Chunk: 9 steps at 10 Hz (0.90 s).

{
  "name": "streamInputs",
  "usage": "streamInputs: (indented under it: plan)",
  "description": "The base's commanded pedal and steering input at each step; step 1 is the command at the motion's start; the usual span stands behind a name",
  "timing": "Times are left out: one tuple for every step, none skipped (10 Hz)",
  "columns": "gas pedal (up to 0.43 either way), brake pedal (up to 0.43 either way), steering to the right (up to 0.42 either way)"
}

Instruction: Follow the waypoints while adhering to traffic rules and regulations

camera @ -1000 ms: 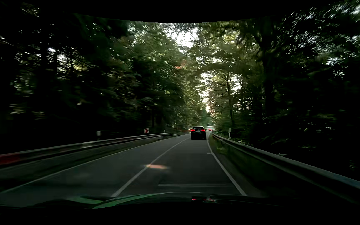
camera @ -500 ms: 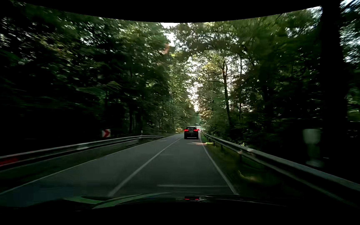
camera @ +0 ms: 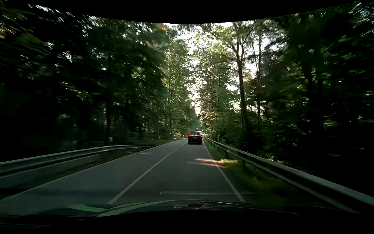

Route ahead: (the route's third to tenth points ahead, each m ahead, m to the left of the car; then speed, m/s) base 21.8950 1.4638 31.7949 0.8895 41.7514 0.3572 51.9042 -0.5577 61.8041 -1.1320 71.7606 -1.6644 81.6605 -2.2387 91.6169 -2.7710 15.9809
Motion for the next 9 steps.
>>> streamInputs:
  plan:
    - [0.138, 0.0, 0.022]
    - [0.138, 0.0, 0.02]
    - [0.138, 0.0, 0.018]
    - [0.15, 0.0, 0.017]
    - [0.15, 0.0, 0.014]
    - [0.157, 0.0, 0.006]
    - [0.157, 0.0, 0.002]
    - [0.157, 0.0, 0.001]
    - [0.157, 0.0, -0.002]
